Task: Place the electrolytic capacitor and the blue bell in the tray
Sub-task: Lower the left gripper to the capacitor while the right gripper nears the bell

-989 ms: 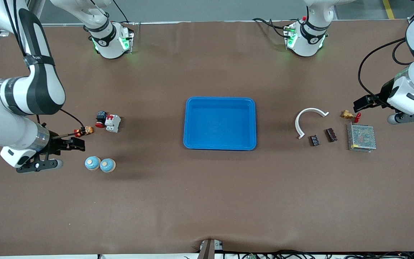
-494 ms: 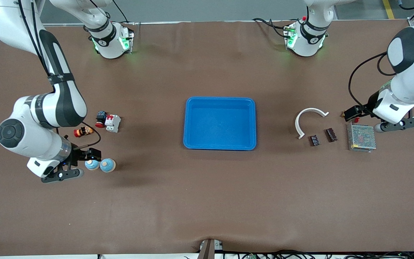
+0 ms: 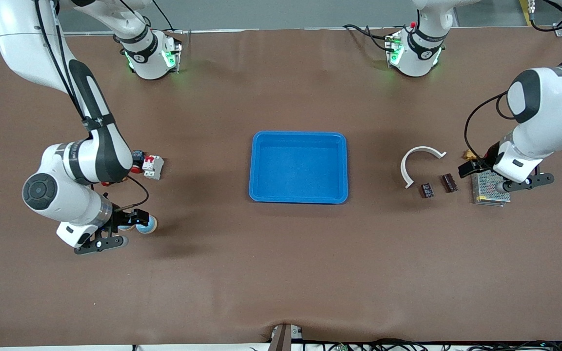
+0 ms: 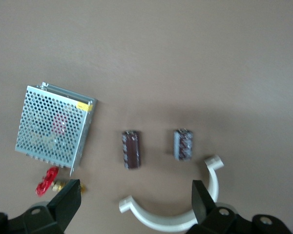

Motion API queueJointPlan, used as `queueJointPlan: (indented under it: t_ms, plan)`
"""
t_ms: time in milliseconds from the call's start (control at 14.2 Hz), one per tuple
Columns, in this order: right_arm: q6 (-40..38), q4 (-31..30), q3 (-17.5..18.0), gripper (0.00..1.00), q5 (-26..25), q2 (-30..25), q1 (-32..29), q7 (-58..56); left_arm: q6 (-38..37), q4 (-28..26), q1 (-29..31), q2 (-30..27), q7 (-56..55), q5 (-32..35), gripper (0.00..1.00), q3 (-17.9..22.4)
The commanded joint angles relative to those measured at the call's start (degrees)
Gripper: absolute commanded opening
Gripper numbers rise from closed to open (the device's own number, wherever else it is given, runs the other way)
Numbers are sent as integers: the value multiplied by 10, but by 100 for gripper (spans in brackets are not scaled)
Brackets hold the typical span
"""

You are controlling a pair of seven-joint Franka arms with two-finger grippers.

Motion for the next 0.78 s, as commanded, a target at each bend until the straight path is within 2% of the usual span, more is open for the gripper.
queueJointPlan:
  t_ms: [0,141,283,353,424,706]
  plan:
    - [9,17,-2,100,-4,22,3,-2,87,-51,12,15,-10,12,100,-4]
    - [10,17,-2,100,-5,26,3,-39,108,-55,12,37,-10,12,98,-4]
    - [9,17,-2,100,-4,27,3,-101,116,-55,12,54,-10,11,90,-3]
    - [9,17,-2,100,-6,27,5,-132,123,-55,16,62,-10,12,82,-3]
    - [9,17,-2,100,-7,28,11,-172,130,-55,19,71,-10,12,78,-3]
    - [26,13,-2,100,-8,29,13,-393,152,-55,20,97,-10,12,72,-3]
